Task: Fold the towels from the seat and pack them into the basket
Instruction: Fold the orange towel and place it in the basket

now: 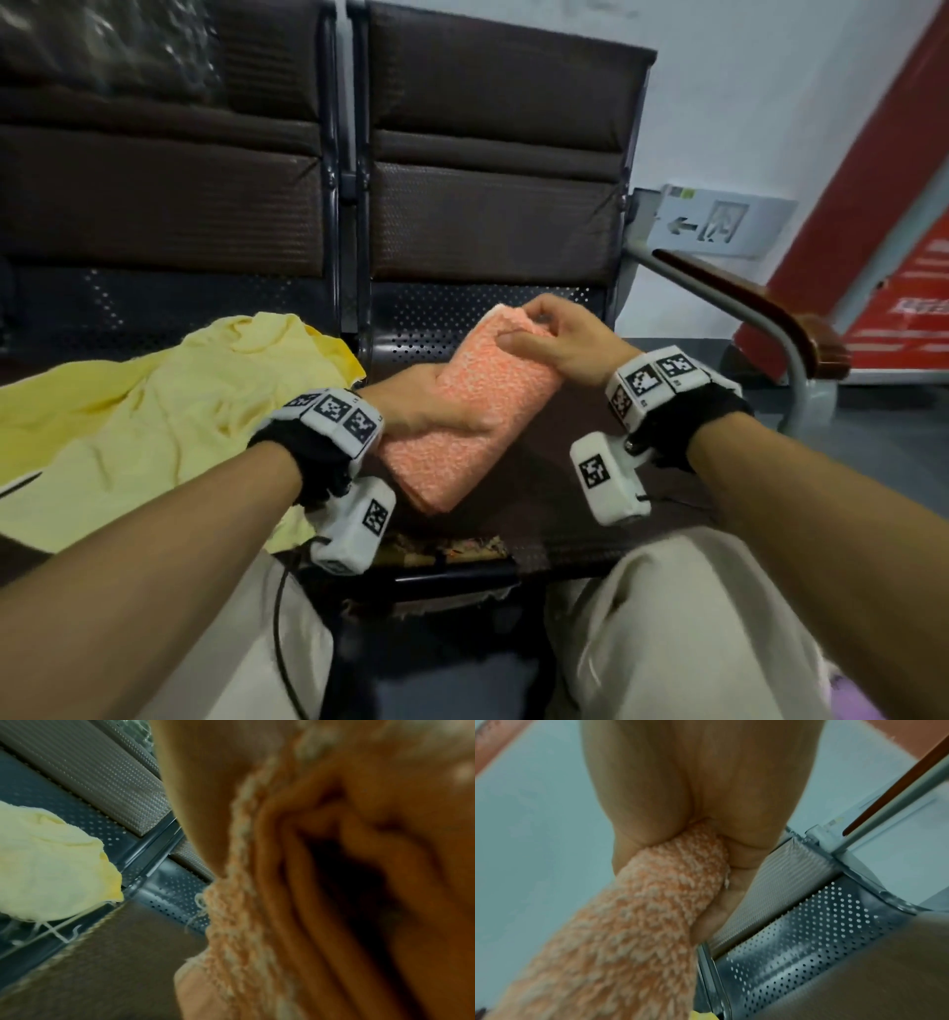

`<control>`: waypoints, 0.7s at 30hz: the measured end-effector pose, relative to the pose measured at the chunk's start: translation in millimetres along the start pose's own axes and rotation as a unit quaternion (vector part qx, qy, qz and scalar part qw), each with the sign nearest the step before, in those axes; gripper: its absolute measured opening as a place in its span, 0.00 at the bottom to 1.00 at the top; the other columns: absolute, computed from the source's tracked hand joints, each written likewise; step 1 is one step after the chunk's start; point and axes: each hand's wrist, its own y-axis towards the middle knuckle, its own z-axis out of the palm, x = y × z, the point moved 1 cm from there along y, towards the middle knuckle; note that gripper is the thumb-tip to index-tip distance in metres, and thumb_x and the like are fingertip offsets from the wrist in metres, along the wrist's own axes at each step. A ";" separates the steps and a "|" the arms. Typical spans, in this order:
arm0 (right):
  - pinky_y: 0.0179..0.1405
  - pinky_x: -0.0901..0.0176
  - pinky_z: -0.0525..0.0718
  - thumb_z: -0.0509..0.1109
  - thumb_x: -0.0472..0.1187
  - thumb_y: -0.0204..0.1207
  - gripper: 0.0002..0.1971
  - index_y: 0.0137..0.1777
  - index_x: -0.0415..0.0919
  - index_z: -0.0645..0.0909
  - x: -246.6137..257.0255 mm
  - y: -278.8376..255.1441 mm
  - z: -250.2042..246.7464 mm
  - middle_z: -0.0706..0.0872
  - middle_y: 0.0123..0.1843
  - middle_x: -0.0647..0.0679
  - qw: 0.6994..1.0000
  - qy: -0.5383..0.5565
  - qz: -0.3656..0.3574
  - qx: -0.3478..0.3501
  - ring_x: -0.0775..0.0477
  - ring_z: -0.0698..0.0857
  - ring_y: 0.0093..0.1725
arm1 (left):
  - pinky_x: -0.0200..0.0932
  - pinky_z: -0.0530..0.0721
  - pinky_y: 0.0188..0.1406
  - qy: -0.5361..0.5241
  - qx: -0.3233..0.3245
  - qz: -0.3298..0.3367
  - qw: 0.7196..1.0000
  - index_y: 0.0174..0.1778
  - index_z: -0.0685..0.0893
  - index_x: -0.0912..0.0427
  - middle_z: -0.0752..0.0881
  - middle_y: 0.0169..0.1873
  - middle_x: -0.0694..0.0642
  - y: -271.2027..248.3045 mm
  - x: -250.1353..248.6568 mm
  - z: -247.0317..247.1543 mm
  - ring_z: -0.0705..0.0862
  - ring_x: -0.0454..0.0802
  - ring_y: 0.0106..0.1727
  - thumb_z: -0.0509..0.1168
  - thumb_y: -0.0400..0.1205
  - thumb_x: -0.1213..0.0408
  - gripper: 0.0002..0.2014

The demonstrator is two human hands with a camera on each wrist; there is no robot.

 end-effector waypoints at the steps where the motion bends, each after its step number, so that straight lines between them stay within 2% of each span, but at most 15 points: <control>1: 0.42 0.65 0.77 0.77 0.49 0.70 0.16 0.51 0.41 0.80 2.8 -5.4 -10.9 0.81 0.43 0.49 1.000 -0.003 -0.004 -0.016 0.55 0.79 0.41 | 0.31 0.85 0.35 -0.018 0.015 0.005 1.000 0.51 0.83 0.51 0.91 0.42 0.42 -2.3 -11.0 5.3 0.90 0.40 0.44 0.80 0.60 0.55 0.24; 3: 0.36 0.75 0.74 0.77 0.50 0.70 0.16 0.51 0.42 0.81 5.5 -13.9 -31.8 0.80 0.41 0.54 0.999 0.002 -0.007 -0.042 0.60 0.78 0.38 | 0.35 0.86 0.40 -0.024 0.042 0.009 0.999 0.56 0.82 0.51 0.91 0.46 0.45 -4.1 -32.4 14.9 0.90 0.44 0.48 0.78 0.64 0.57 0.24; 4: 0.36 0.76 0.75 0.77 0.50 0.70 0.15 0.51 0.43 0.81 3.9 -17.9 -42.7 0.81 0.40 0.55 0.999 0.007 -0.005 -0.053 0.62 0.79 0.38 | 0.37 0.86 0.43 -0.018 0.050 0.009 0.999 0.58 0.80 0.50 0.91 0.47 0.47 -4.3 -42.4 20.3 0.89 0.46 0.51 0.77 0.66 0.57 0.24; 6: 0.44 0.68 0.78 0.78 0.50 0.69 0.15 0.51 0.44 0.82 -4.3 -27.8 -66.9 0.83 0.43 0.53 0.997 0.015 0.007 -0.080 0.60 0.81 0.41 | 0.45 0.86 0.54 0.022 0.050 -0.001 0.999 0.64 0.77 0.52 0.89 0.53 0.50 0.4 -59.6 31.9 0.87 0.49 0.56 0.76 0.69 0.58 0.27; 8: 0.46 0.62 0.81 0.79 0.50 0.68 0.14 0.49 0.45 0.83 -20.5 -42.7 -92.5 0.85 0.44 0.51 0.992 0.048 0.023 -0.112 0.58 0.83 0.42 | 0.53 0.82 0.61 0.111 0.016 -0.009 0.994 0.66 0.76 0.55 0.85 0.58 0.55 12.2 -76.8 48.3 0.85 0.54 0.58 0.74 0.68 0.54 0.30; 10: 0.49 0.56 0.83 0.78 0.51 0.68 0.15 0.51 0.44 0.84 -43.7 -63.6 -118.3 0.87 0.46 0.47 0.984 0.084 0.045 -0.153 0.53 0.86 0.46 | 0.51 0.81 0.58 0.222 -0.038 -0.002 0.974 0.60 0.77 0.55 0.84 0.56 0.56 29.8 -97.0 71.5 0.84 0.55 0.56 0.67 0.62 0.47 0.31; 12: 0.51 0.48 0.84 0.77 0.53 0.69 0.18 0.54 0.43 0.84 -71.7 -92.0 -145.4 0.87 0.50 0.44 0.971 0.102 0.073 -0.201 0.46 0.86 0.51 | 0.47 0.80 0.50 0.290 -0.041 0.011 0.956 0.55 0.76 0.54 0.84 0.51 0.54 50.0 -120.4 104.1 0.84 0.52 0.51 0.66 0.63 0.43 0.27; 15: 0.43 0.51 0.86 0.76 0.53 0.71 0.14 0.50 0.44 0.84 -117.9 -148.1 -183.2 0.86 0.48 0.48 0.951 0.124 0.111 -0.261 0.50 0.85 0.48 | 0.42 0.80 0.43 0.310 0.043 0.050 0.948 0.51 0.79 0.52 0.84 0.47 0.50 80.1 -147.6 166.7 0.84 0.46 0.46 0.72 0.73 0.48 0.17; 17: 0.33 0.54 0.86 0.76 0.51 0.71 0.10 0.45 0.45 0.85 -150.0 -194.7 -200.0 0.85 0.42 0.49 0.937 0.132 0.147 -0.289 0.54 0.84 0.41 | 0.43 0.82 0.48 0.320 0.085 0.068 0.941 0.54 0.83 0.56 0.86 0.48 0.51 96.0 -153.4 212.9 0.85 0.47 0.48 0.72 0.73 0.47 0.20; 19: 0.23 0.60 0.82 0.76 0.50 0.72 0.09 0.41 0.45 0.85 -181.9 -245.4 -209.1 0.83 0.36 0.50 0.921 0.133 0.193 -0.311 0.58 0.83 0.32 | 0.43 0.80 0.48 0.325 0.122 0.088 0.934 0.51 0.85 0.58 0.87 0.44 0.51 108.0 -149.2 263.2 0.85 0.48 0.45 0.71 0.73 0.46 0.20; 21: 0.22 0.62 0.81 0.75 0.50 0.73 0.09 0.41 0.44 0.86 -212.8 -295.0 -211.8 0.84 0.36 0.50 0.906 0.134 0.244 -0.321 0.60 0.83 0.30 | 0.44 0.79 0.46 0.327 0.168 0.096 0.925 0.48 0.86 0.58 0.86 0.41 0.51 118.5 -133.3 315.9 0.84 0.47 0.44 0.70 0.75 0.46 0.18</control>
